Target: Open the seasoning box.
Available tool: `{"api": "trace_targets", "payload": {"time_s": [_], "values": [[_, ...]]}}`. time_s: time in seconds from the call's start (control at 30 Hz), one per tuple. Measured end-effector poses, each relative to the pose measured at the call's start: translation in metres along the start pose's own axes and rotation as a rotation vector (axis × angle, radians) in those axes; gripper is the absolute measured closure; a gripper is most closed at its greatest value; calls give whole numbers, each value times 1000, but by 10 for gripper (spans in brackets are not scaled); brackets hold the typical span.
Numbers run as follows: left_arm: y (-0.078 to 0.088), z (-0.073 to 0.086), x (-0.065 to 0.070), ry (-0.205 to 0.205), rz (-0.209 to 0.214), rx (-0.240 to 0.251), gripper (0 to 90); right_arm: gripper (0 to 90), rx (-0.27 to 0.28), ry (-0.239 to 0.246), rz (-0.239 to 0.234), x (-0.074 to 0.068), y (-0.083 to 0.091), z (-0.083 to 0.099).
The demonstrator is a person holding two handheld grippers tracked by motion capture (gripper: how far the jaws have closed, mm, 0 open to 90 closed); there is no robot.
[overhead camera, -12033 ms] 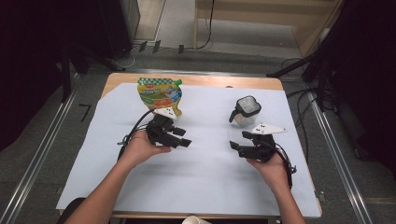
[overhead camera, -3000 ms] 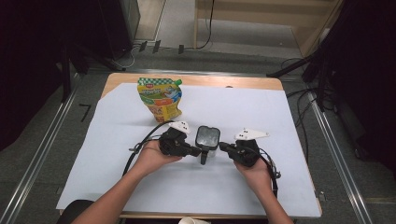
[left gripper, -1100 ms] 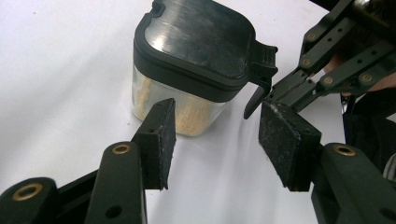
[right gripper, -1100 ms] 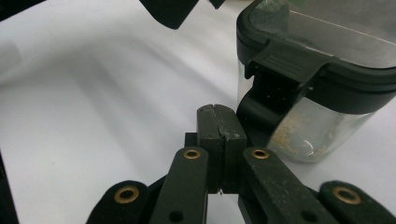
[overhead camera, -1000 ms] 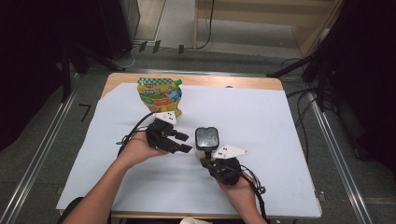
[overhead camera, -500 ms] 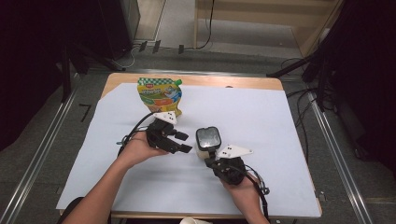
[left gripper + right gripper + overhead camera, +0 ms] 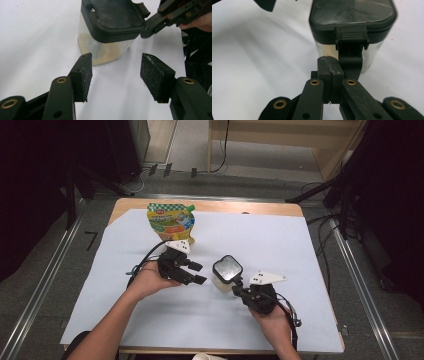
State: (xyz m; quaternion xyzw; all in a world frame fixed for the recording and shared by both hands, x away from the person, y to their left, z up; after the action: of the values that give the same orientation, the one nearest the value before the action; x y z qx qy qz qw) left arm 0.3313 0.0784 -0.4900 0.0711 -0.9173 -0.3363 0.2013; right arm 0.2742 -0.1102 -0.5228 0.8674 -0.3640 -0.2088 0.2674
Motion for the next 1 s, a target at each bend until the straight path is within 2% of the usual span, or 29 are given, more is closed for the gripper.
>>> {"api": "trace_targets", "payload": {"time_s": [0.33, 0.6, 0.77, 0.87, 0.93, 1.0], "values": [[-5, -1, 1, -10, 3, -1, 442, 900, -13, -40, 30, 24, 10, 1], [-10, -4, 2, -2, 19, 3, 472, 900, -27, -84, 68, 48, 17, 3], [-18, -9, 0, -7, 15, 15, 465, 900, -23, -97, 101, 59, 21, 2], [-20, -11, 0, -22, 12, -6, 462, 900, -19, -106, 142, 70, 21, 3], [-20, -17, 0, -41, 1, 2, 447, 900, -15, -129, 146, 76, 20, 2], [-20, -22, 1, -37, 12, 7, 427, 900, -18, -137, 147, 80, 17, 2]]}}
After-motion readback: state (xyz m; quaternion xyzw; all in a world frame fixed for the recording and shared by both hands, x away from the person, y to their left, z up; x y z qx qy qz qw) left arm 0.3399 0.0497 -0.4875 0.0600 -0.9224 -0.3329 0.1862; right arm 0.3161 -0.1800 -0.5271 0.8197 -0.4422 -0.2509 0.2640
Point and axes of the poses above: each handheld gripper's, and its own axes: y roughly backward along the jaws, z roughly out of its underside, x roughly to its right, the point moved 7 cm from there along -y, roughly forward along the jaws, and after that the axes turned 4 degrees about z, right-handed, at the moved point
